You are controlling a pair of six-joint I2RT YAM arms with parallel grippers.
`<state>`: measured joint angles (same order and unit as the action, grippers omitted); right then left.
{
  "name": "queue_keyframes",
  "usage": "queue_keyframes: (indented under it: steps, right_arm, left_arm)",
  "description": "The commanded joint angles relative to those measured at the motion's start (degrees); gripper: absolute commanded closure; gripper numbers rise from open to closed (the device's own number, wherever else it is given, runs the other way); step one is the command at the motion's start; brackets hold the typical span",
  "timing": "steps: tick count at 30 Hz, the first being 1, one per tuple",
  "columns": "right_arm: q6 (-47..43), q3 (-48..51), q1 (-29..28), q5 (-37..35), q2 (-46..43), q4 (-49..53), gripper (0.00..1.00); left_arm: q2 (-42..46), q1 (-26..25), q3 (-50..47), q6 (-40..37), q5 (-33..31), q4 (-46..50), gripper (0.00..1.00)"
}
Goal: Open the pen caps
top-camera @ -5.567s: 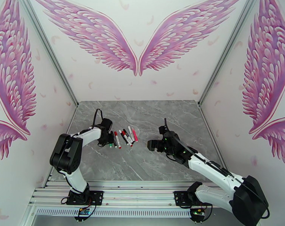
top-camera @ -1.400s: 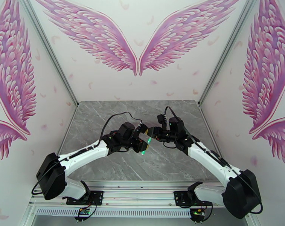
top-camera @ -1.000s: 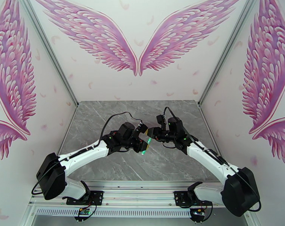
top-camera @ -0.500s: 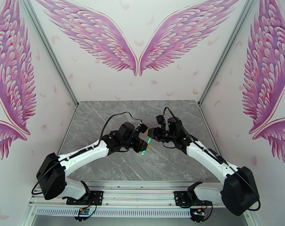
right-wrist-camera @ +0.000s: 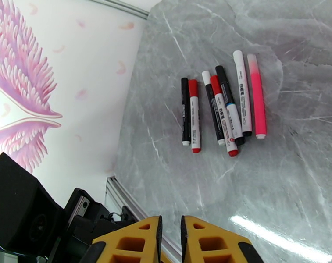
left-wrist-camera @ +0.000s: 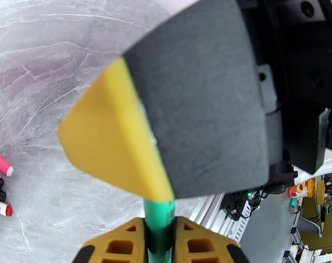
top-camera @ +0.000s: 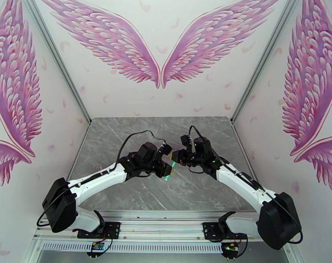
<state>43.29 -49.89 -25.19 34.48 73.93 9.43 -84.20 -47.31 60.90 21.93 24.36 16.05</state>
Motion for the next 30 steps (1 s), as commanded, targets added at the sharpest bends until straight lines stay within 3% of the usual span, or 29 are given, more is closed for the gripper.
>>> queue_keyframes:
  steps: [1,11,17,27,30]
  right_arm:
    - [-1.10,-0.89,-0.56,-1.86,-0.09,1.39,0.85]
    - [3.50,-1.62,-0.54,1.41,-0.72,-3.01,0.86]
    - [4.97,-0.98,-0.56,3.55,-0.44,-5.62,0.86]
    - [7.42,1.52,-0.82,4.72,-0.49,-10.72,0.86]
    - [6.95,1.94,-0.77,3.92,-0.79,-10.15,0.86]
  left_arm:
    - [0.84,-0.07,1.34,0.00,0.16,-0.61,0.79]
    - [5.01,3.09,-8.64,5.54,4.46,-14.71,0.62]
    - [4.10,3.27,-9.25,5.44,7.91,-16.49,0.57]
    - [0.85,3.08,-7.74,5.86,8.87,-16.82,0.60]
    - [0.62,3.10,-8.07,6.44,7.16,-17.75,0.68]
